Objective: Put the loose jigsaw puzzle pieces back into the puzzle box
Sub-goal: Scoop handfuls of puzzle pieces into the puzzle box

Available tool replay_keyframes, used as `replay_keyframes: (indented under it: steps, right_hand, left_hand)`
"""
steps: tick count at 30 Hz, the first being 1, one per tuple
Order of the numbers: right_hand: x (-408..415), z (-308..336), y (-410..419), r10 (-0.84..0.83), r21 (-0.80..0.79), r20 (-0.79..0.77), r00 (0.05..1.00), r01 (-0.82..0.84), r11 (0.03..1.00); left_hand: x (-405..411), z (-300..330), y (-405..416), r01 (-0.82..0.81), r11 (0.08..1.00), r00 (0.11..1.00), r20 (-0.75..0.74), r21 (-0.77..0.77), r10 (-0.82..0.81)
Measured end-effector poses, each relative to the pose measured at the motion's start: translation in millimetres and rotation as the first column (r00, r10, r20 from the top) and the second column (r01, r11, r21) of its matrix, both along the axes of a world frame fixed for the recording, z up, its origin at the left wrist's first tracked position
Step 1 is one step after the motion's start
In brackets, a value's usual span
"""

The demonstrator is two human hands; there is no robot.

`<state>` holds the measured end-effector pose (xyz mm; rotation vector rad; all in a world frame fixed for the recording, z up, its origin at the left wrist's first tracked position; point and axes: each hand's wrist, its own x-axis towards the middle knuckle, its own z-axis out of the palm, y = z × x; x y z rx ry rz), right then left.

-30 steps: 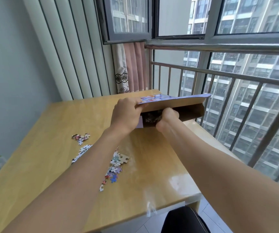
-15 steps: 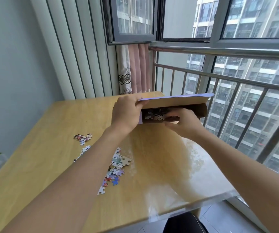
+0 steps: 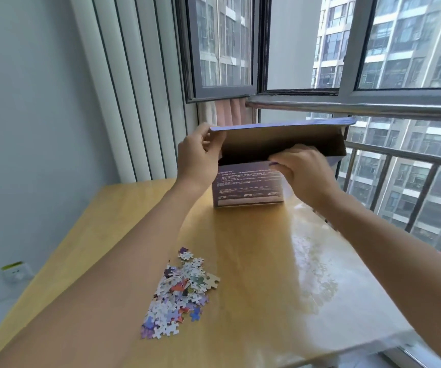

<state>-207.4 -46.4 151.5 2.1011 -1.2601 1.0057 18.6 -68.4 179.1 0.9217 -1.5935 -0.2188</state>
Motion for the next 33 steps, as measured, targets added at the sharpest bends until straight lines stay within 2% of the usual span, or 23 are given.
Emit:
replay_keyframes:
  steps: [3, 6, 9, 14, 19, 21, 24, 26, 27, 29, 31, 32, 33]
  right_hand:
    - [-1, 5, 2, 0.007, 0.025, 0.008, 1.000, -0.008, 1.000]
    - [-3, 0, 8, -0.027, 0.093, -0.020, 0.999, 0.029, 0.995]
    - [0, -16, 10, -0.061, 0.183, -0.099, 0.993, 0.079, 0.980]
    - [5, -47, 17, -0.084, 0.357, -0.145, 0.986, 0.132, 0.925]
    - [32, -67, 36, 0.028, 0.514, -0.040, 0.999, -0.003, 0.858]
    - [50, -78, 44, 0.108, 0.605, 0.018, 0.994, -0.097, 0.790]
    - [74, -95, 54, 0.200, 0.700, 0.136, 0.970, -0.237, 0.674]
    - [88, -107, 55, 0.202, 0.771, 0.165, 0.965, -0.254, 0.584]
    - [95, -113, 56, 0.198, 0.805, 0.128, 0.972, -0.218, 0.552]
    - [111, -131, 56, 0.173, 0.862, 0.083, 0.981, -0.158, 0.482]
    - [129, -150, 61, 0.125, 0.901, 0.226, 0.966, -0.256, 0.349]
    - [139, -159, 62, 0.101, 0.898, 0.285, 0.953, -0.302, 0.319]
    - [149, -168, 63, 0.081, 0.888, 0.293, 0.953, -0.303, 0.347]
  left_hand:
    - [0, 1, 1, 0.021, 0.999, 1.000, 0.004, 0.032, -0.021]
    - [-2, -6, -1, 0.069, 0.989, 0.995, -0.083, 0.130, -0.058]
    - [-4, -26, -1, 0.072, 0.973, 0.993, -0.103, 0.220, -0.050]
    - [-8, -60, -3, -0.041, 0.969, 0.999, 0.012, 0.244, 0.039]
    - [-8, -110, 0, -0.131, 0.915, 0.989, 0.115, 0.381, 0.094]
    - [-6, -137, 1, -0.128, 0.884, 0.988, 0.132, 0.450, 0.076]
    - [1, -163, 8, 0.063, 0.829, 0.991, 0.064, 0.556, -0.118]
    - [12, -165, 11, 0.184, 0.787, 0.958, 0.071, 0.588, -0.277]
    - [21, -162, 10, 0.201, 0.773, 0.939, 0.107, 0.602, -0.327]
    - [45, -158, 6, 0.139, 0.777, 0.910, 0.229, 0.614, -0.344]
    - [78, -160, 7, -0.003, 0.807, 0.903, 0.348, 0.591, -0.251]
    - [95, -164, 11, -0.076, 0.813, 0.911, 0.372, 0.578, -0.179]
    - [110, -169, 15, -0.130, 0.814, 0.918, 0.379, 0.567, -0.118]
